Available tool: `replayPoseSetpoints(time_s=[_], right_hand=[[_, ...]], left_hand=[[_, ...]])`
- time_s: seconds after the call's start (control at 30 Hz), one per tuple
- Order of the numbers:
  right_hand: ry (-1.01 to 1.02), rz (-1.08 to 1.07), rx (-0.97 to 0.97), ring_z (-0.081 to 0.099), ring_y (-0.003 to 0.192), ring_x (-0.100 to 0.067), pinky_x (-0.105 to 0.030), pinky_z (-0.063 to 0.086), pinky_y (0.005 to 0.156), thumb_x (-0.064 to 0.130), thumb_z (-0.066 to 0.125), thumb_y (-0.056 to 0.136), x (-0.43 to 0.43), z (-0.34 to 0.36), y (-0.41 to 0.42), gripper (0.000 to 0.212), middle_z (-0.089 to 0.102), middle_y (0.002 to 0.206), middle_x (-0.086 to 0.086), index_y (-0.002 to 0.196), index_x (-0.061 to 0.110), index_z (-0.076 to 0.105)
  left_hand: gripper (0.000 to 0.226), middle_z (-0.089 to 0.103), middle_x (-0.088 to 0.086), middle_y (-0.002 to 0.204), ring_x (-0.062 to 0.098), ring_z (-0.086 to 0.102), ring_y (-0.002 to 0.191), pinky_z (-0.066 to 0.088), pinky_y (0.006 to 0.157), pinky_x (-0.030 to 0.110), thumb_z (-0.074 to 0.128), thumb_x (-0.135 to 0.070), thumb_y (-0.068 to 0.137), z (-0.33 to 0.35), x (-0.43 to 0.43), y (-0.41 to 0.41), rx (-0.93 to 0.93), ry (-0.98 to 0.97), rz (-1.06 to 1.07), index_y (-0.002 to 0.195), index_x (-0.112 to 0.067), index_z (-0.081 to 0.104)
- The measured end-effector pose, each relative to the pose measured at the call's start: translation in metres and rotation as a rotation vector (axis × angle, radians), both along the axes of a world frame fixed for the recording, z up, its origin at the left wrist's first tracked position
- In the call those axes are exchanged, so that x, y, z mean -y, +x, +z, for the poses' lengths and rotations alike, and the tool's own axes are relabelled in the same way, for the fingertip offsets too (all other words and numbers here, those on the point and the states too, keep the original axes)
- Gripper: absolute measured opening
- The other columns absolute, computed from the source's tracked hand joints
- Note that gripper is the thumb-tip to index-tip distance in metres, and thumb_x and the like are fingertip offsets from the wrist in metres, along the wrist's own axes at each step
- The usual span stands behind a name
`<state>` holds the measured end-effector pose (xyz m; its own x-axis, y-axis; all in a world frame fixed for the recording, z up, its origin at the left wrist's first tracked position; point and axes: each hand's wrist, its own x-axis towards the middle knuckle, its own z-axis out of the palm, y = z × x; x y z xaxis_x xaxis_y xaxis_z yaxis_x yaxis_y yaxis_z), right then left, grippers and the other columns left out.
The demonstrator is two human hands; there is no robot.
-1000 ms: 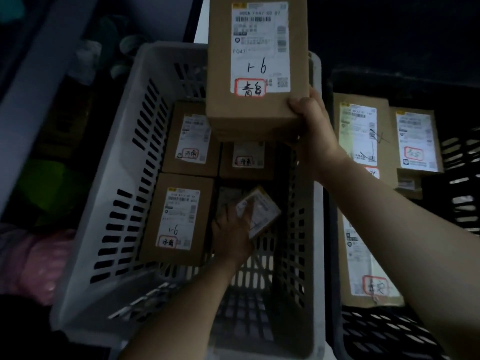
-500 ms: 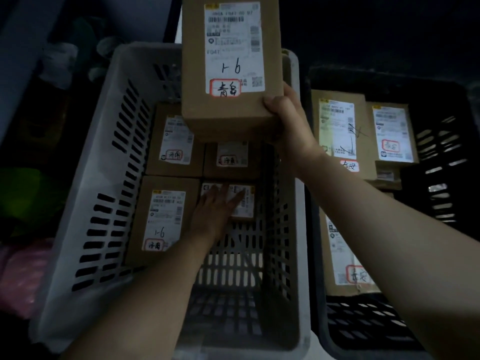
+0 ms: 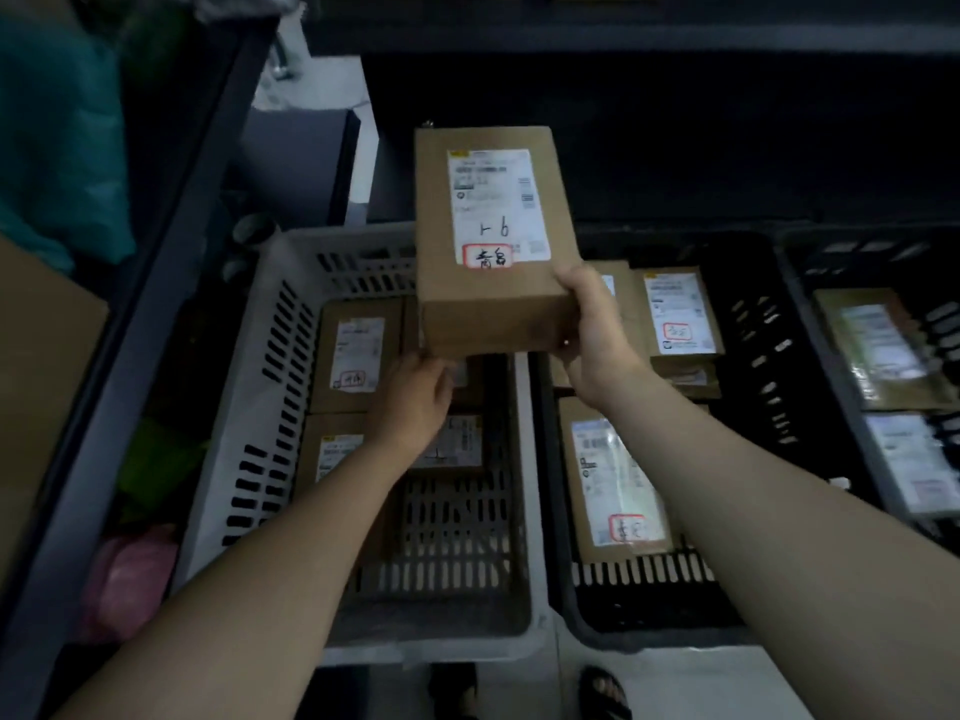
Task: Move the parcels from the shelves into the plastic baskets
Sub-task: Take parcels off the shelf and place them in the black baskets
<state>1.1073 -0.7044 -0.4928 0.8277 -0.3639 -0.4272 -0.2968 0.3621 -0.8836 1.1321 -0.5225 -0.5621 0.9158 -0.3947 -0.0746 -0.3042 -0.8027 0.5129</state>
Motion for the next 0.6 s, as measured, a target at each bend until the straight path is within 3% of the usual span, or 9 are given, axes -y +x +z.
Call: replayPoseSetpoints(time_s=[0.1,0.2,0.27,0.33,0.43,0.5,0.6], right_hand=[[0.113,-0.097,-0.007,0.059,0.084,-0.011,-0.022,0.047,0.056,0.046,0.065,0.065,0.042,0.015,-0.029,0.057,0.064,0.099,0.003,0.116,0.022,0.06],[0.152,-0.136,-0.058,0.057,0.076,-0.014,-0.021,0.046,0.049,0.045,0.065,0.066,0.091,0.017,-0.069,0.044,0.063,0.087,0.002,0.103,0.022,0.061],[0.153,-0.124,-0.112,0.06,0.09,-0.02,-0.029,0.051,0.065,0.043,0.061,0.069,0.122,0.009,-0.1,0.049,0.067,0.1,-0.004,0.112,0.02,0.064],[0.124,-0.095,-0.13,0.059,0.101,-0.023,-0.038,0.048,0.081,0.038,0.057,0.079,0.151,0.001,-0.13,0.049,0.066,0.116,-0.008,0.125,0.02,0.06],[0.035,-0.033,-0.187,0.056,0.095,-0.019,-0.035,0.045,0.077,0.023,0.045,0.093,0.186,-0.006,-0.161,0.037,0.063,0.11,-0.002,0.128,0.029,0.053],[-0.058,0.008,-0.317,0.054,0.096,-0.021,-0.034,0.043,0.073,0.028,0.05,0.093,0.203,-0.013,-0.177,0.036,0.06,0.112,-0.001,0.128,0.033,0.05],[-0.054,0.139,-0.451,0.056,0.106,-0.026,-0.044,0.048,0.08,0.032,0.058,0.093,0.218,-0.026,-0.192,0.04,0.061,0.119,-0.002,0.131,0.032,0.047]], left_hand=[[0.024,0.059,0.012,0.113,0.029,0.056,0.107,0.038,0.077,0.025,0.039,-0.013,0.1,0.03,0.029,-0.014,-0.088,-0.355,0.211,0.114,-0.014,0.059],[0.035,0.046,-0.004,0.135,0.014,0.044,0.126,0.038,0.102,0.029,0.03,-0.023,0.104,0.066,0.077,-0.037,-0.354,-0.816,0.244,0.137,-0.026,0.04],[0.048,0.033,-0.009,0.147,0.006,0.031,0.133,0.028,0.11,0.028,0.026,-0.032,0.103,0.082,0.117,-0.057,-0.513,-0.826,0.103,0.149,-0.024,0.021],[0.057,0.031,-0.015,0.146,0.001,0.03,0.129,0.025,0.108,0.025,0.031,-0.04,0.1,0.089,0.156,-0.079,-0.652,-0.775,0.038,0.152,-0.028,0.01],[0.07,0.042,-0.012,0.144,0.009,0.041,0.129,0.031,0.112,0.035,0.055,-0.027,0.094,0.082,0.2,-0.112,-0.746,-0.729,0.074,0.15,-0.033,0.013],[0.078,0.045,-0.006,0.144,0.016,0.043,0.13,0.034,0.111,0.042,0.06,-0.019,0.091,0.069,0.217,-0.134,-0.757,-0.623,0.103,0.149,-0.033,0.01],[0.079,0.048,-0.003,0.141,0.019,0.046,0.129,0.04,0.106,0.037,0.064,-0.019,0.088,0.055,0.23,-0.155,-0.663,-0.453,0.084,0.148,-0.032,0.014]])
